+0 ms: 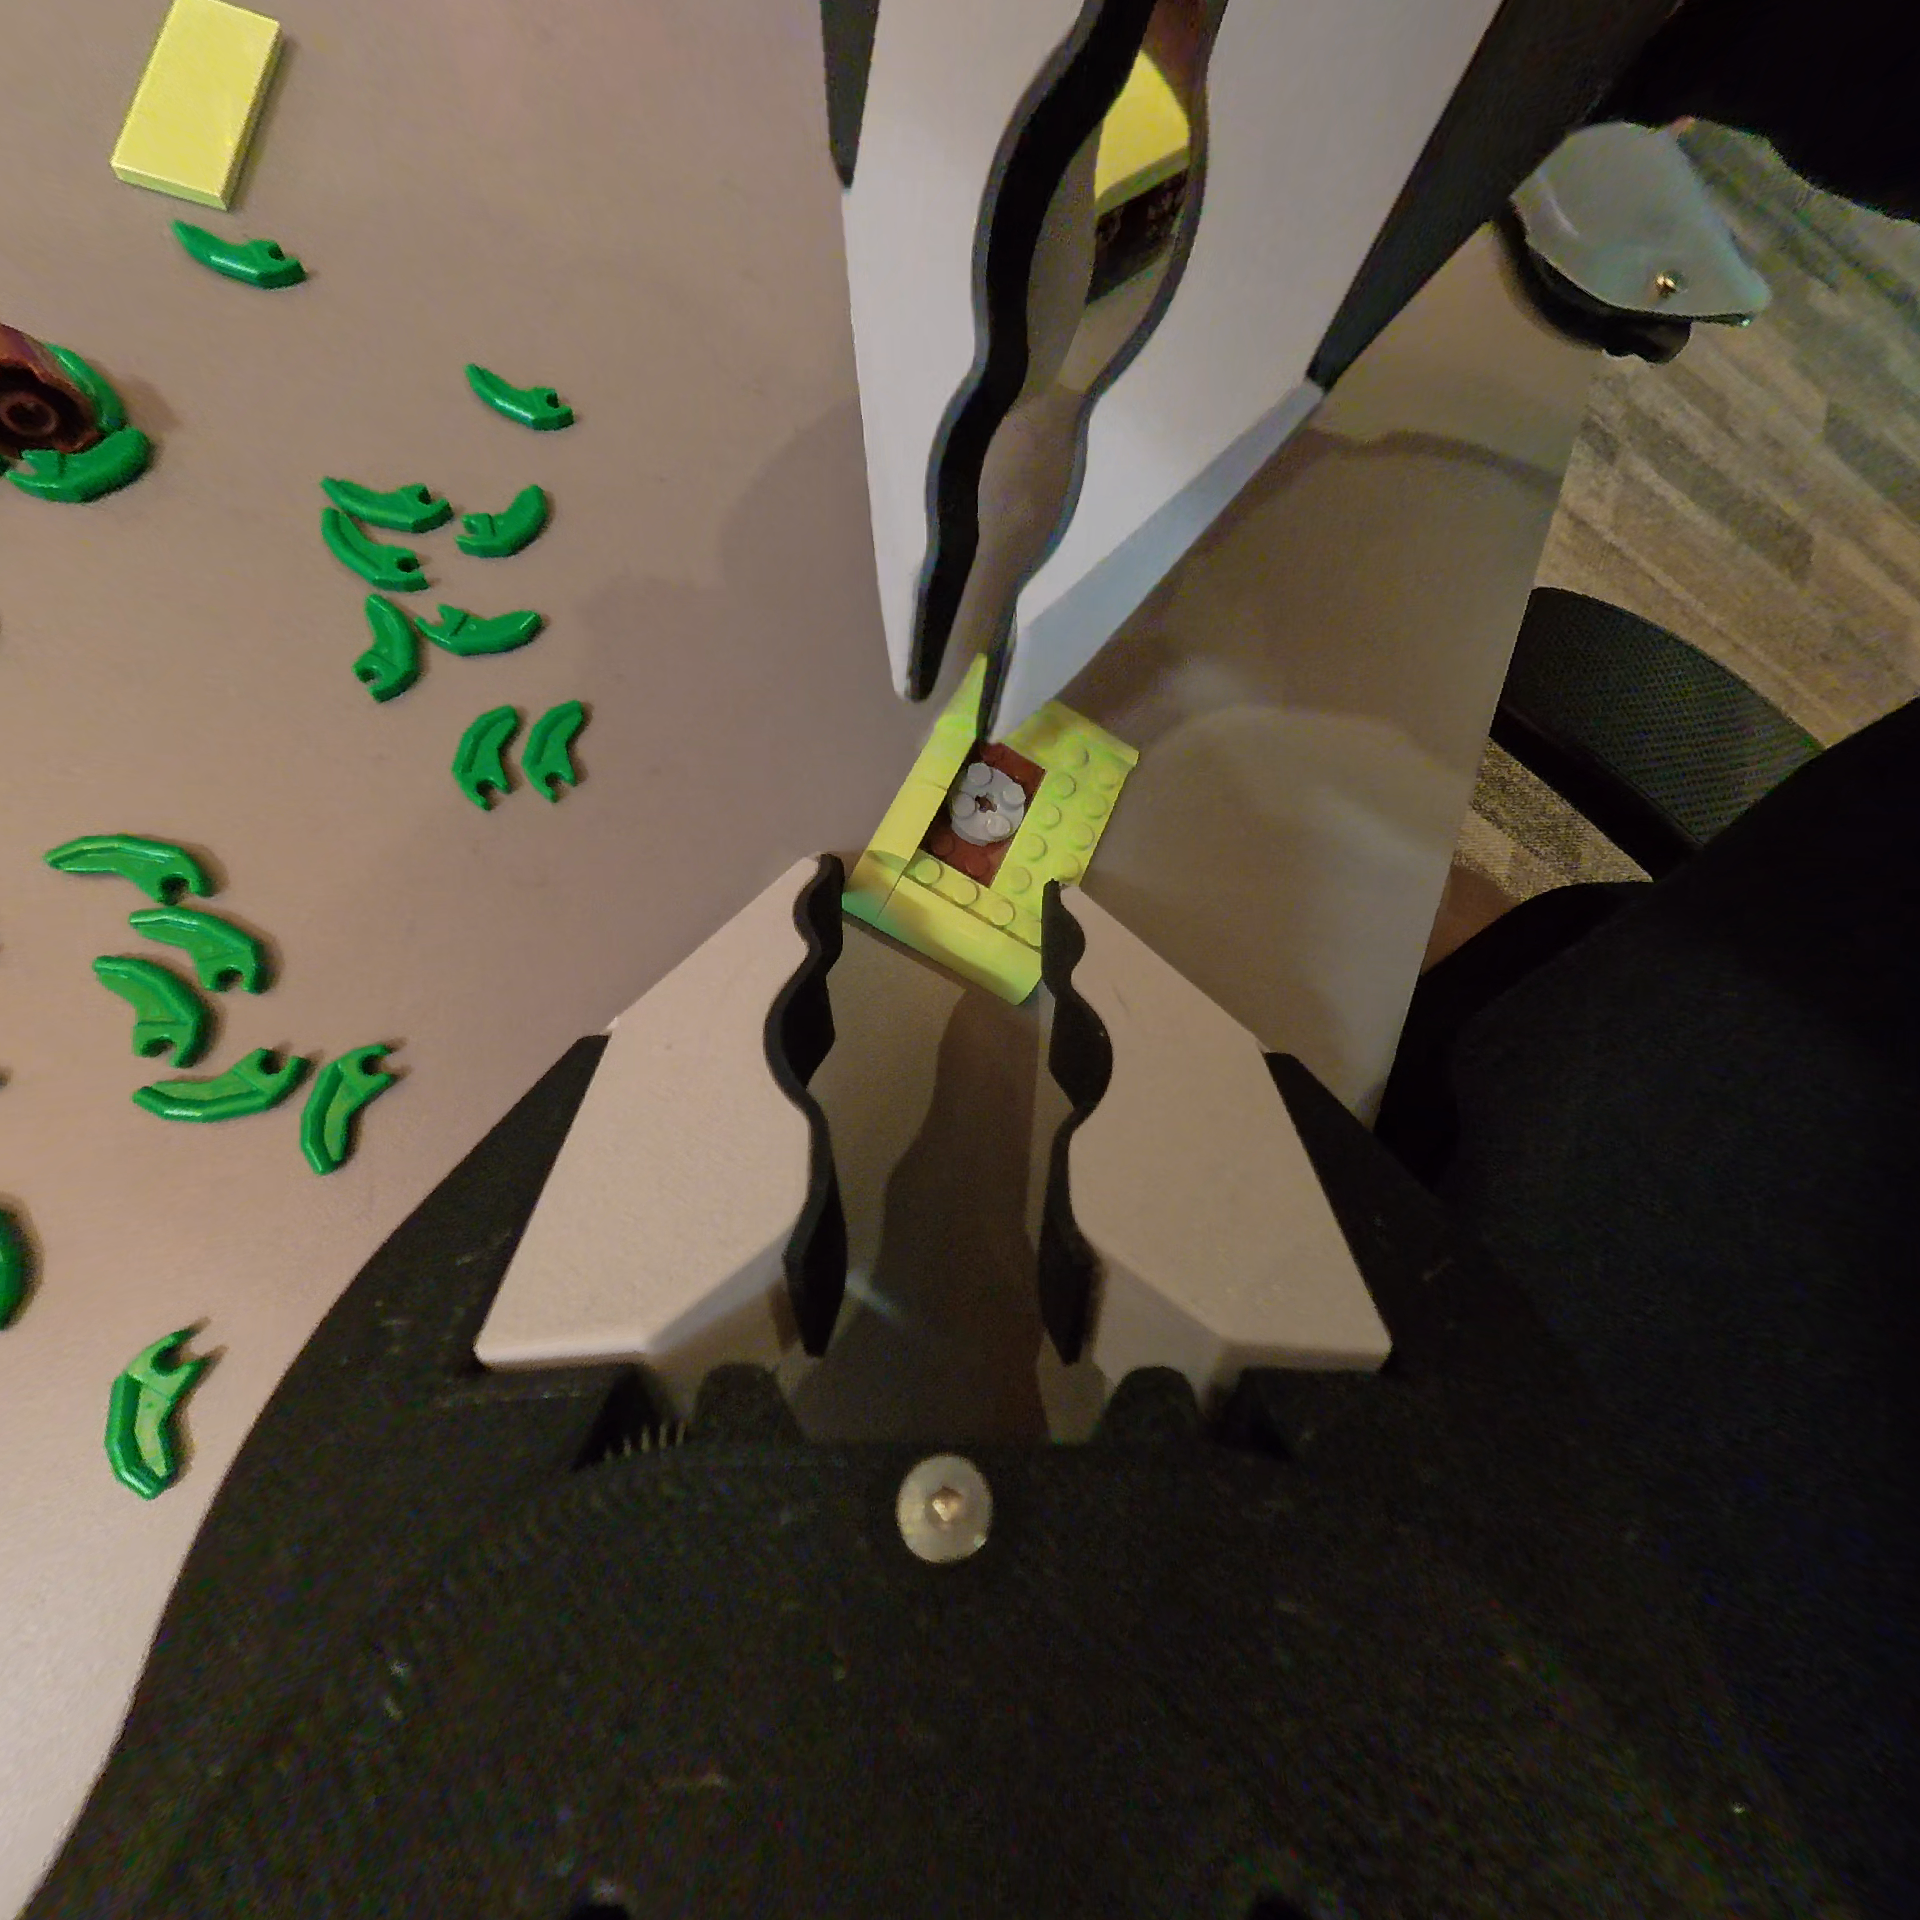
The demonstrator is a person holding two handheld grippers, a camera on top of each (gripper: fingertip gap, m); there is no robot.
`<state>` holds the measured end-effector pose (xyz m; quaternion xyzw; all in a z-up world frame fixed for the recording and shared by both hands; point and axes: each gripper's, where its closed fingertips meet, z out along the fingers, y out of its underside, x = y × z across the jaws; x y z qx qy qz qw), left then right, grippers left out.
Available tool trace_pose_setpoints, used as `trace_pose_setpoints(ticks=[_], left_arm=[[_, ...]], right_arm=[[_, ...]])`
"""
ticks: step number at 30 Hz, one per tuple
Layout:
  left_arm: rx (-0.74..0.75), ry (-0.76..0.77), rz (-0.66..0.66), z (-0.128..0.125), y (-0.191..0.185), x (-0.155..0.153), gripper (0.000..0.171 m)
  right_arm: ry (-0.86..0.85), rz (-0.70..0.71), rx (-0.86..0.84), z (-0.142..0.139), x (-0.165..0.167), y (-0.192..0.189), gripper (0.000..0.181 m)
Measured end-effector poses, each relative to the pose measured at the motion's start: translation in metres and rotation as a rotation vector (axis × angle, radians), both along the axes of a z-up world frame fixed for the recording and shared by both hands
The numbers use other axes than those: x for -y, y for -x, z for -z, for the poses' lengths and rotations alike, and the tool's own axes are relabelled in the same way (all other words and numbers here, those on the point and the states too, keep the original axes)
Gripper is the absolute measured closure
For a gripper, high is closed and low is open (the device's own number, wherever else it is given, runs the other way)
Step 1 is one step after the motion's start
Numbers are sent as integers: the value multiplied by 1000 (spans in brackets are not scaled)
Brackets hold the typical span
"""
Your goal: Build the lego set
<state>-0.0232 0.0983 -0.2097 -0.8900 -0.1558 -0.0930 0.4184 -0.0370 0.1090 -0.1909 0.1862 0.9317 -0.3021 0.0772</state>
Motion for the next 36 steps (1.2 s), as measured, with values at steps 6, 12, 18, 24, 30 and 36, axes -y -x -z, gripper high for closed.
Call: trace_pose_setpoints(ticks=[6,12,18,24,30,36], left_arm=[[1,0,0,0,0,0,135],[0,0,-1,0,0,0,135],[3,-1,-1,0,0,0,136],[10,-2,-5,0,1,0,137],[1,4,-12,1,2,0,139],[5,3,-11,1,2,0,139]], right_arm=[[-63,-8,-62,8,-6,-2,175],[-124,-61,-100,13,-3,-4,180],[-250,-119,-142,14,-3,-3,179],[-313,-137,-140,15,-3,-6,177],[-332,-127,-124,19,-4,-5,174],[-332,-136,-146,17,-3,-2,176]])
